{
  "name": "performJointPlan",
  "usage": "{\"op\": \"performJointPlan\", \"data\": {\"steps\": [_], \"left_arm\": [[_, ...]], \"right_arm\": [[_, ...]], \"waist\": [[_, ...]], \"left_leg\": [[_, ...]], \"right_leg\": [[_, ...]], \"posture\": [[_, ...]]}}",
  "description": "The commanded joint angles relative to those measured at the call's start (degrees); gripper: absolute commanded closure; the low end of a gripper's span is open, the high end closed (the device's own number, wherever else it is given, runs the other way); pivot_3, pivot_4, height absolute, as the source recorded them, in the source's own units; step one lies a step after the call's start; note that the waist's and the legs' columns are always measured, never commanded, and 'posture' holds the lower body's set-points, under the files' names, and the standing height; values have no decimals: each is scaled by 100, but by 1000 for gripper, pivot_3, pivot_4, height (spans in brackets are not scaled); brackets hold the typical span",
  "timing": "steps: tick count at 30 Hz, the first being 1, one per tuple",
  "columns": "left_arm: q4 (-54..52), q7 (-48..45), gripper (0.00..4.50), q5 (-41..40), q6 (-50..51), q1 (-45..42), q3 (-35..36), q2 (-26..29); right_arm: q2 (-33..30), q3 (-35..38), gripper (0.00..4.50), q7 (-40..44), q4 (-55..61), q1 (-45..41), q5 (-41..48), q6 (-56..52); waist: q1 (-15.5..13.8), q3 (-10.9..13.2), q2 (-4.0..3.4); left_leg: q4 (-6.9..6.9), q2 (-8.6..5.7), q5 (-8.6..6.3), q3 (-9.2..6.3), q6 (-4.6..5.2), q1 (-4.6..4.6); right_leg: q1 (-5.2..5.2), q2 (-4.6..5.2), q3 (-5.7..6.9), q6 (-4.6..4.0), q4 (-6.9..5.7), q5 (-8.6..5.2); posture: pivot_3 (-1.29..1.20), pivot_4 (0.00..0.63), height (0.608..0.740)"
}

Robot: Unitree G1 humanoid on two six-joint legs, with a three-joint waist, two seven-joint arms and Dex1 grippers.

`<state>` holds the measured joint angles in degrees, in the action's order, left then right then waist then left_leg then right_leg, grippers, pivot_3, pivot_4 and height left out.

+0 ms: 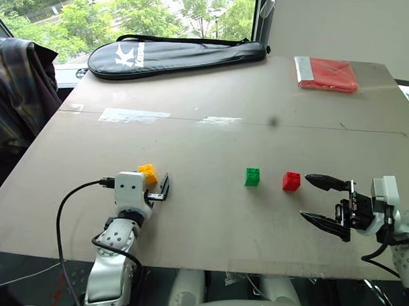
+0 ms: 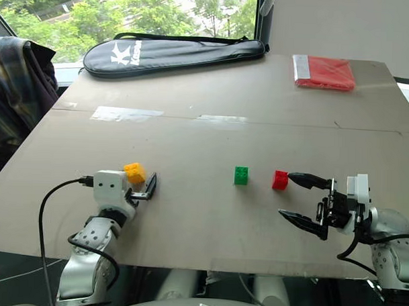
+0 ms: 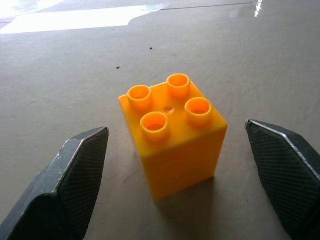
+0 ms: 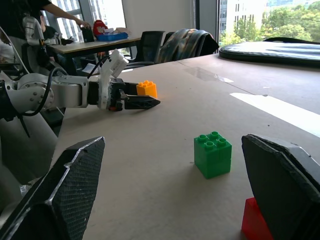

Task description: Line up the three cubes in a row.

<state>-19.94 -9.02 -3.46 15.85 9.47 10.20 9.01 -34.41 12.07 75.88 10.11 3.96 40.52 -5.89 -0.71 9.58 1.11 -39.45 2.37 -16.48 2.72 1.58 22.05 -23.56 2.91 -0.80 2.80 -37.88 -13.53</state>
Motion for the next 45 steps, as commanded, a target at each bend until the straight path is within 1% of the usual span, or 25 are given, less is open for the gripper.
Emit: {"op": "performJointPlan", "data": {"steps": [1, 7, 8, 9, 10, 14, 15, 21, 23, 24, 27, 29, 30, 31, 32, 34, 36, 39, 42, 45], "left_arm": [[93, 89, 19, 17, -173, -34, 22, 10], [408, -49, 19, -136, -298, -171, 199, 212], [454, -62, 522, -164, -315, -194, 221, 242], [501, -68, 723, -206, -336, -222, 262, 264], [540, -84, 1296, -268, -360, -237, 299, 266], [639, -114, 3025, -319, -476, -214, 222, 236], [654, -95, 3174, -304, -485, -214, 181, 216], [851, 81, 3163, -219, -508, -437, 118, 194], [933, -56, 3163, -250, -587, -582, 83, 293], [1046, -304, 3163, -311, -685, -744, 9, 409], [1430, -1445, 3163, -596, -954, -1209, -354, 853], [1613, -2482, 3163, -972, -950, -1504, -639, 1142], [1642, -3241, 3163, -1266, -841, -1646, -839, 1358], [1718, -3850, 3163, -1384, -888, -1785, -1038, 1568], [1917, -4382, 3163, -1405, -1026, -1985, -1219, 1741], [2426, -5139, 3163, -1373, -1308, -2447, -1507, 1935], [3067, -5757, 3163, -1206, -1799, -2959, -1783, 1974], [4282, -6685, 3163, -938, -2634, -3831, -2218, 1820], [5508, -7078, 3163, -705, -3276, -4563, -2383, 1534], [6387, -7374, 3163, -548, -3739, -5017, -2428, 1347]], "right_arm": [[9, 153, 0, -12, 134, 25, 56, 131], [34, 155, 0, -44, 138, 76, 29, 208], [36, 153, 0, -53, 136, 76, 28, 219], [40, 156, 0, -61, 134, 79, 26, 235], [47, 165, 0, -79, 134, 85, 19, 256], [46, 184, 0, -136, 171, 130, 24, 289], [41, 184, 0, -152, 187, 145, 33, 287], [34, 169, 0, -251, 273, 207, 42, 284], [38, 166, 0, -290, 290, 212, 44, 285], [46, 163, 0, -307, 294, 219, 43, 291], [71, 131, 0, -347, 288, 215, 25, 304], [78, 118, 0, -366, 277, 200, 20, 304], [76, 115, 0, -372, 267, 187, 20, 300], [75, 115, 0, -378, 258, 173, 21, 296], [72, 117, 0, -384, 251, 162, 23, 293], [71, 128, 0, -390, 253, 167, 27, 299], [83, 140, 0, -422, 291, 195, 25, 306], [76, 215, 0, -554, 445, 277, 35, 293], [35, 306, 0, -628, 590, 416, 79, 274], [23, 363, 0, -644, 685, 554, 108, 265]], "waist": [[0, 0, 0], [-1, 0, -1], [4, -1, -1], [7, -1, -2], [4, -1, -2], [2, -1, -2], [1, -1, -2], [-14, -4, -7], [-14, -4, -7], [-17, -4, -7], [-17, -4, -7], [-7, -4, -7], [-5, -4, -7], [-3, -4, -6], [4, -3, -7], [4, -3, -8], [-5, -2, -8], [-23, -3, -8], [-14, -2, -7], [14, -1, -5]], "left_leg": [[1, 0, 0, -1, 0, 0], [3, 0, 0, -3, 0, -4], [3, 1, 0, -2, 0, -5], [3, 1, 0, 0, 0, -6], [3, 1, 0, 2, 0, -6], [3, 1, 0, 1, 0, -6], [3, 1, 0, 0, 0, -5], [2, 0, 0, 1, 0, -6], [2, 0, 1, -1, 0, -6], [2, 0, 1, -2, 0, -7], [0, -1, 2, 3, -1, -5], [-1, -1, 3, 4, -2, -1], [0, -1, 2, 4, -2, 1], [0, -2, 2, 5, -3, 6], [0, -2, 1, 5, -3, 11], [3, -2, 1, 5, -3, 17], [4, -2, 1, 8, -3, 21], [0, -3, 2, -1, -3, 30], [-7, -5, 2, 0, -2, 38], [-8, -6, 1, 0, -1, 51]], "right_leg": [[0, 0, 1, 0, 0, 0], [0, -1, 3, -5, -3, -3], [0, -1, 2, -7, -3, -4], [0, -1, 0, -7, -3, -4], [0, 0, -1, -7, -3, -4], [0, 0, 0, -4, -3, -2], [0, 0, 0, -3, -3, -2], [1, 1, 0, -5, -3, -3], [1, 1, 1, -6, -5, -4], [2, 0, 2, -6, -6, -4], [1, -6, 11, -9, -8, -5], [0, -6, 11, -10, -7, -4], [-1, -6, 8, -8, -5, -3], [-2, -5, 9, -6, -1, -1], [-5, -5, 9, -4, 2, -1], [-14, -5, 6, 2, 3, 1], [-15, -8, 17, 6, 4, 4], [-15, -11, 30, 4, 4, 3], [-15, -10, 29, 6, 8, 4], [-21, -10, 27, 12, 19, 7]], "posture": [[0, 150, 708], [0, 150, 708], [0, 150, 708], [0, 150, 708], [0, 150, 708], [0, 150, 708], [0, 150, 708], [0, 150, 708], [0, 150, 708], [0, 150, 708], [0, 150, 708], [0, 150, 708], [0, 150, 708], [0, 150, 708], [0, 150, 708], [0, 150, 708], [0, 150, 708], [0, 150, 708], [0, 150, 708], [0, 150, 708]]}}
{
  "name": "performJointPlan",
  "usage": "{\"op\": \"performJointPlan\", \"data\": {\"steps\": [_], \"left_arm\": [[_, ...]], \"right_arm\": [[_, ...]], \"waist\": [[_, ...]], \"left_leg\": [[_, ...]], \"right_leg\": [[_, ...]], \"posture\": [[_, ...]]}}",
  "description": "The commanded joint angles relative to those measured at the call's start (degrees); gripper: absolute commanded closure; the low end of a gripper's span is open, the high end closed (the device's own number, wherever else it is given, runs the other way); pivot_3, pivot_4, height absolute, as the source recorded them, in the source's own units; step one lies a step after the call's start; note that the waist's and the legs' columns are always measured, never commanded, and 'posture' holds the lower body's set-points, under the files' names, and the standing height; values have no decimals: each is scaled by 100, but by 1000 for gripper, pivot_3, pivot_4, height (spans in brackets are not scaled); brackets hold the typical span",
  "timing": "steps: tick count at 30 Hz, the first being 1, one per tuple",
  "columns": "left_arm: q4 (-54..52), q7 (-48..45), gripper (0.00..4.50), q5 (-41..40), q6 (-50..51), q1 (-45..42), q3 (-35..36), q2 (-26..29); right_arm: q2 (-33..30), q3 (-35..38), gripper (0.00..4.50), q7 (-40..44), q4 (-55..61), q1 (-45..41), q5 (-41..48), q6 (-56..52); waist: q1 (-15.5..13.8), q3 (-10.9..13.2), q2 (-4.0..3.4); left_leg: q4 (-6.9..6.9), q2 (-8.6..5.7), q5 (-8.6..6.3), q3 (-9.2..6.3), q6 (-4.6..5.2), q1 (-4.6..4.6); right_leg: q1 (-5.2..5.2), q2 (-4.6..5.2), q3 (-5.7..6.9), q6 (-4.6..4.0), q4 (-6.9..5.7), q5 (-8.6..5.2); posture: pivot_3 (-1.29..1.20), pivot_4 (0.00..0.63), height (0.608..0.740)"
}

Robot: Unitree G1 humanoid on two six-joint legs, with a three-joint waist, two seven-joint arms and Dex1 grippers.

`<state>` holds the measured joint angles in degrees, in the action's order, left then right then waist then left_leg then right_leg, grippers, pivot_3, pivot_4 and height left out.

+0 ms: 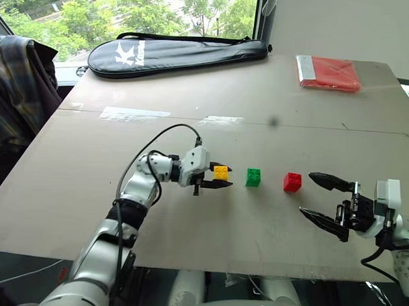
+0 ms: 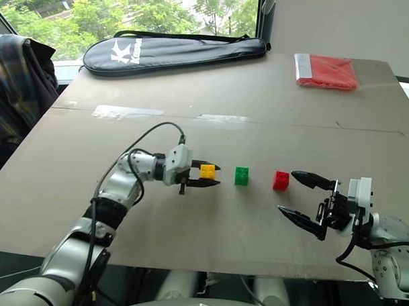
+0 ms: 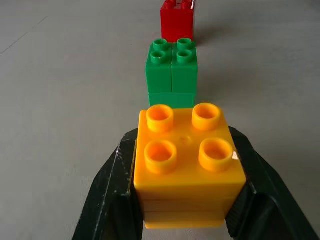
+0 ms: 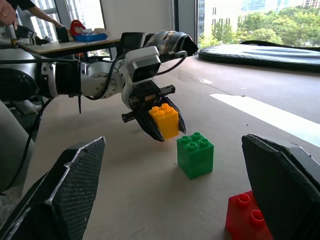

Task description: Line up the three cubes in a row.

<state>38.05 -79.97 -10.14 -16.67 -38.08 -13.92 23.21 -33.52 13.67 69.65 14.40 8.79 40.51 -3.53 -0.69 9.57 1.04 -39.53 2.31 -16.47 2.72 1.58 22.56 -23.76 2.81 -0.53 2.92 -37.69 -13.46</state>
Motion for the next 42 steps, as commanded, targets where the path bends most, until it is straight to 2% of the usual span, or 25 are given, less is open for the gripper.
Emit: {"op": "performJointPlan", "data": {"steps": [1, 4, 8, 19, 20, 21, 22, 23, 25, 26, 32, 37, 40, 42], "left_arm": [[895, -355, 3163, 153, -605, -448, -2, -155], [1574, -563, 3163, 225, -890, -871, 71, -343], [1977, -619, 3163, 314, -1062, -1042, 138, -419], [1895, -815, 3163, 313, -685, -829, 333, -385], [1886, -817, 2363, 304, -646, -820, 353, -392], [1876, -823, 1809, 308, -591, -814, 359, -391], [1870, -799, 1809, 344, -562, -809, 352, -383], [1863, -779, 1226, 369, -555, -806, 350, -379], [1854, -718, 518, 402, -532, -797, 358, -370], [1865, -634, 26, 436, -593, -799, 365, -361], [1746, -654, 26, 260, -513, -851, 559, -222], [339, -899, 26, -189, -313, -398, 840, 269], [-1913, -652, 26, -823, 683, 640, 1151, 814], [-3036, -293, 26, -1115, 1351, 1296, 1361, 1093]], "right_arm": [[-69, 231, 0, -10, 324, 176, 130, 24], [-79, 325, 0, 5, 493, 469, 171, 15], [-107, 383, 0, 6, 505, 577, 186, 20], [-84, 352, 0, -15, 427, 494, 113, 44], [-87, 350, 0, -12, 411, 472, 108, 44], [-92, 350, 0, -7, 398, 451, 104, 42], [-96, 352, 0, -4, 390, 431, 108, 34], [-100, 355, 0, -1, 386, 420, 111, 27], [-106, 356, 0, 9, 385, 416, 111, 16], [-108, 354, 0, 10, 389, 417, 108, 12], [-93, 342, 0, -5, 432, 482, 98, 1], [-94, 352, 0, 27, 400, 571, 57, 44], [-62, 383, 0, 24, 281, 572, 11, 120], [-36, 371, 0, 63, 158, 596, -62, 196]], "waist": [[15, 1, 2], [-18, 2, 3], [1, 2, 4], [7, 2, 4], [7, 2, 4], [6, 2, 4], [3, 2, 4], [3, 2, 4], [3, 2, 4], [3, 2, 4], [11, 2, 4], [22, 3, 3], [14, 4, 0], [54, 4, -1]], "left_leg": [[0, 0, 0, 0, 0, 3], [0, 1, 0, -17, 0, 16], [0, 0, 0, -16, 0, 19], [0, 1, 0, -23, 0, 13], [0, 1, 0, -24, 0, 13], [0, 1, 0, -23, 0, 13], [0, 1, 0, -23, 0, 13], [0, 1, 0, -25, 0, 13], [-1, 1, 0, -24, 0, 12], [-1, 1, 0, -24, 0, 12], [-4, 1, 0, -25, 0, 8], [-3, 4, 0, -27, 0, 11], [-3, 6, 0, -26, 0, 15], [-3, 10, 0, -40, -1, 11]], "right_leg": [[-5, -1, -1, 1, 1, 0], [-10, -2, 15, 2, 1, 0], [-11, 0, 15, 3, 1, 0], [-10, -1, 18, 2, -10, 0], [-10, -1, 18, 2, -10, 0], [-10, -1, 18, 2, -10, 0], [-10, -1, 18, 2, -10, 0], [-10, -1, 19, 2, -11, 0], [-10, -1, 18, 2, -12, 0], [-10, -1, 18, 2, -12, 0], [-9, -2, 18, 2, -20, 0], [-12, -2, 19, 2, -20, 0], [-15, 3, 17, 2, -16, 0], [-15, 4, 7, 2, -16, 0]], "posture": [[0, 150, 708], [0, 150, 708], [0, 150, 708], [0, 150, 708], [0, 150, 708], [0, 150, 708], [0, 150, 708], [0, 150, 708], [0, 150, 708], [0, 150, 708], [0, 150, 708], [0, 150, 708], [0, 150, 708], [0, 150, 708]]}}
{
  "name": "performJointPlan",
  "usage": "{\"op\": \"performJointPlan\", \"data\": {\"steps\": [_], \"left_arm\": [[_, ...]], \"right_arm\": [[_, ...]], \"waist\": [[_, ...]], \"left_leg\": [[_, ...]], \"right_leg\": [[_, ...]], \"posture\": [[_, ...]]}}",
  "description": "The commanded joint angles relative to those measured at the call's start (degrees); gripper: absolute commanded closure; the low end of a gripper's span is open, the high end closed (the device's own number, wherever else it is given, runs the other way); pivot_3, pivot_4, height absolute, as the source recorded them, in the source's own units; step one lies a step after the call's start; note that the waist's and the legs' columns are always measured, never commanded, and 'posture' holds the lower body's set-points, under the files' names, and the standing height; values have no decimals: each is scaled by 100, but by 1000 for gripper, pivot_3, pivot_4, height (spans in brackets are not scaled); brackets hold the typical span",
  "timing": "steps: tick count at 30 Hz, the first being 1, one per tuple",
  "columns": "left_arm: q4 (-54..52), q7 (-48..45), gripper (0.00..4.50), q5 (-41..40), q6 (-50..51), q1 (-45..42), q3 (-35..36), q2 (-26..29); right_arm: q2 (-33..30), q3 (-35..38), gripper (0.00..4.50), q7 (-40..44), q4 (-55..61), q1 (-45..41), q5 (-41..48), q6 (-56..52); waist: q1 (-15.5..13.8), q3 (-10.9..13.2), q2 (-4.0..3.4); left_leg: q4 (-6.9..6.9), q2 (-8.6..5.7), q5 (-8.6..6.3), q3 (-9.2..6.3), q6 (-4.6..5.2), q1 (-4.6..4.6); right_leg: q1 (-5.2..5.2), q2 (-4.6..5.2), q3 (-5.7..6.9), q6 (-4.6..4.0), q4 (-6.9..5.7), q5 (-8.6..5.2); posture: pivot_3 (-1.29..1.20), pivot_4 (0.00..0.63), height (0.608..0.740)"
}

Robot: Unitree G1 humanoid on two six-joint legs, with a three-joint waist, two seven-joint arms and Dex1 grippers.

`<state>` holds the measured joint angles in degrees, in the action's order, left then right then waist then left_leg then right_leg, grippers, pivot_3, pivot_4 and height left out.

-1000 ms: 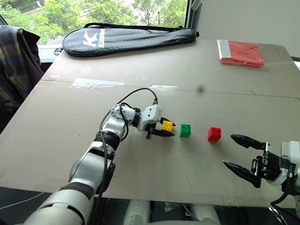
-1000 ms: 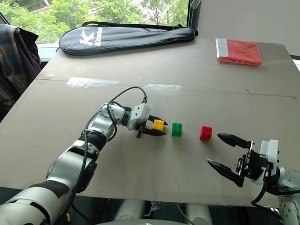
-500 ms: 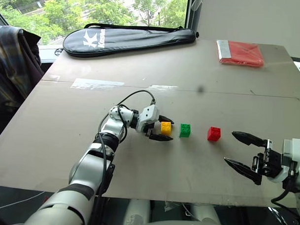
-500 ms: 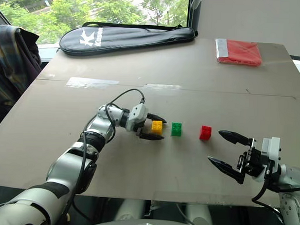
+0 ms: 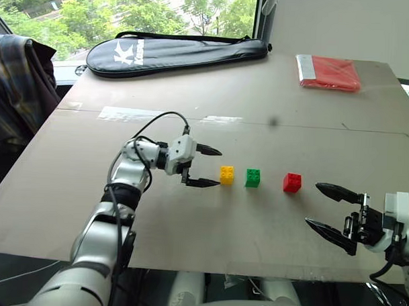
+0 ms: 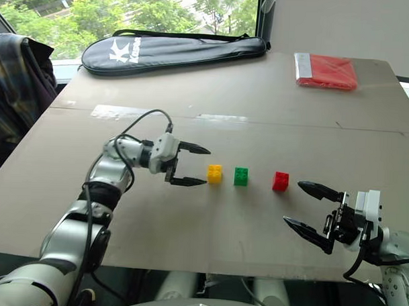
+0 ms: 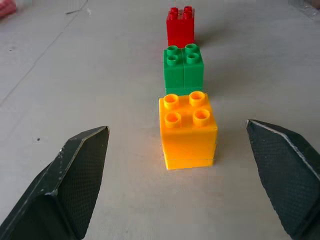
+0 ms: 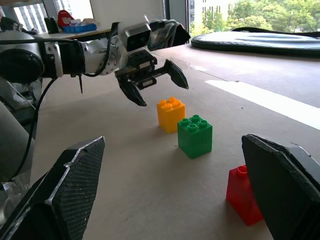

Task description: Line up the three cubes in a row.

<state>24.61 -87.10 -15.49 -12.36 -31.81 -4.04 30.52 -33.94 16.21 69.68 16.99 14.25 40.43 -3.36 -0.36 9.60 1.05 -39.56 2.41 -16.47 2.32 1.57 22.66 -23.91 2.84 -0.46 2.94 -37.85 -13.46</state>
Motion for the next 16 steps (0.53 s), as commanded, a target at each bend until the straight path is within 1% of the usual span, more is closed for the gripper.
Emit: {"op": "performJointPlan", "data": {"steps": [1, 3, 4, 6, 7, 9, 12, 14, 16], "left_arm": [[-2178, 705, 26, -675, 1264, 1018, 502, 475], [-3034, 1212, 26, -760, 1843, 1804, 733, 698], [-3368, 1643, 26, -620, 2017, 2300, 900, 707], [-3776, 2377, 26, -215, 2159, 2992, 1074, 683], [-3966, 2766, 26, -52, 2153, 3326, 1146, 562], [-4245, 3280, 26, 171, 2082, 3776, 1176, 397], [-4420, 3792, 26, 363, 2138, 4234, 1110, 194], [-4400, 3963, 26, 490, 2073, 4468, 1008, 135], [-4368, 3919, 26, 453, 1992, 4634, 901, 125]], "right_arm": [[19, 109, 0, 67, -179, 60, -112, 230], [53, 108, 0, 44, -412, 35, -275, 395], [68, 104, 0, -1, -580, 5, -380, 463], [93, 103, 0, -40, -851, -39, -508, 562], [78, 88, 0, -49, -1042, -71, -627, 644], [55, 79, 0, 9, -1325, -138, -731, 757], [22, 63, 0, 150, -1798, -306, -820, 896], [20, 41, 0, 240, -2099, -415, -898, 1014], [25, 17, 0, 332, -2300, -487, -938, 1113]], "waist": [[27, 1, -1], [23, 2, -6], [21, 2, -7], [23, 3, -13], [21, 4, -11], [-36, 7, -6], [-56, 6, -5], [-45, 6, -5], [-38, 5, -5]], "left_leg": [[1, 13, 0, -2, 0, -1], [3, 19, 0, -5, 0, -1], [3, 20, 0, -4, 0, -7], [3, 20, 0, 0, 0, -15], [4, 19, 0, 7, 0, -27], [3, 19, 1, 15, 0, -37], [2, 16, 2, 29, -1, -59], [2, 15, 2, 41, -1, -67], [2, 5, 2, 46, -1, -70]], "right_leg": [[0, 2, -2, 0, 0, 0], [0, 3, 2, 1, -1, -1], [4, 5, 2, 0, -3, -1], [9, 6, -3, -3, 0, -3], [17, 6, -8, -13, -1, -10], [22, 7, -13, -20, -4, -14], [36, 6, -24, -18, -5, -17], [37, 5, -35, -16, -7, -18], [36, 1, -40, -20, -8, -15]], "posture": [[0, 150, 708], [0, 150, 708], [0, 150, 708], [0, 150, 708], [0, 150, 708], [0, 150, 708], [0, 150, 708], [0, 150, 708], [0, 150, 708]]}}
